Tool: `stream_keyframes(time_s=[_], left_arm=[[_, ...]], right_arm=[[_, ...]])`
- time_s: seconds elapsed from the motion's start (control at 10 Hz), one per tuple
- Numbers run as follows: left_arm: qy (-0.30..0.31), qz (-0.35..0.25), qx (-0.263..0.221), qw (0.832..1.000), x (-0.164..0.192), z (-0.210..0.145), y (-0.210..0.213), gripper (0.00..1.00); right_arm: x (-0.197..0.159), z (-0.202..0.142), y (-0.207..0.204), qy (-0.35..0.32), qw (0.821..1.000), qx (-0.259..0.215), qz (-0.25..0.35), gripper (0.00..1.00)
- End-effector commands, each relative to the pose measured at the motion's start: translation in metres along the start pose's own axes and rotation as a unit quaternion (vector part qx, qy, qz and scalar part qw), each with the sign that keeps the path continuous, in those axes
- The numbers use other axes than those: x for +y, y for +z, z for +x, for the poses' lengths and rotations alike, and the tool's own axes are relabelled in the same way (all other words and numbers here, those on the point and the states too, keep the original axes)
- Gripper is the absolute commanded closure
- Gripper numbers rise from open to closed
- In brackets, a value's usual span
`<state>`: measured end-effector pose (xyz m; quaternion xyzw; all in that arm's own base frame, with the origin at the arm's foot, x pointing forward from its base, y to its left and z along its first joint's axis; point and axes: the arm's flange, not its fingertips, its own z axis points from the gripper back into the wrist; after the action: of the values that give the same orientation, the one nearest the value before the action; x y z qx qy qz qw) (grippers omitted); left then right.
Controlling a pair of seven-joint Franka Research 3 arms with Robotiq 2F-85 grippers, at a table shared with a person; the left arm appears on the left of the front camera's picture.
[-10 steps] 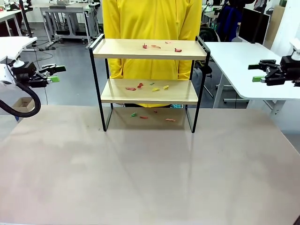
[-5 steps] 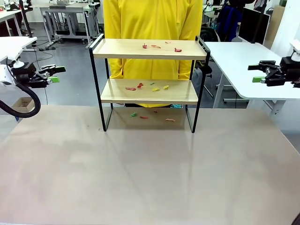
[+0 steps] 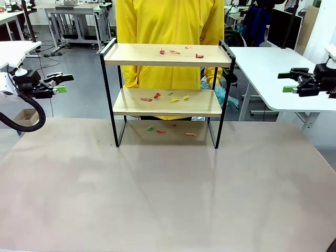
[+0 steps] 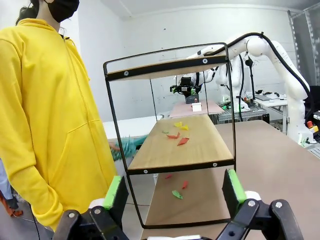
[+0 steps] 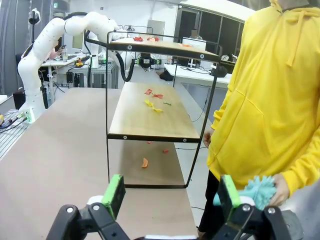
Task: Clean the shelf.
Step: Pick up the Duster handed by the human.
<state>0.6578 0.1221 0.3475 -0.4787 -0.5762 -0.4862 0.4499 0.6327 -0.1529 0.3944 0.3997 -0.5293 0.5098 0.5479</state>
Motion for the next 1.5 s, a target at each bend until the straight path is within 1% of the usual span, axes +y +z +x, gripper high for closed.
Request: stream_keyframes(time_s=[0.0, 1.4], left_arm=[[-0.001, -0.005, -0.003, 1.0, -0.0012, 0.001, -0.0005, 0.0], [-0.001, -0.005, -0.003, 1.0, -0.0012, 0.001, -0.0005, 0.0]], right_arm=[[-0.0002, 0.004, -0.0009, 0.003, 1.0, 0.004, -0.004, 0.0], [-0.0002, 0.004, -0.0009, 0.003, 1.0, 0.004, -0.004, 0.0]])
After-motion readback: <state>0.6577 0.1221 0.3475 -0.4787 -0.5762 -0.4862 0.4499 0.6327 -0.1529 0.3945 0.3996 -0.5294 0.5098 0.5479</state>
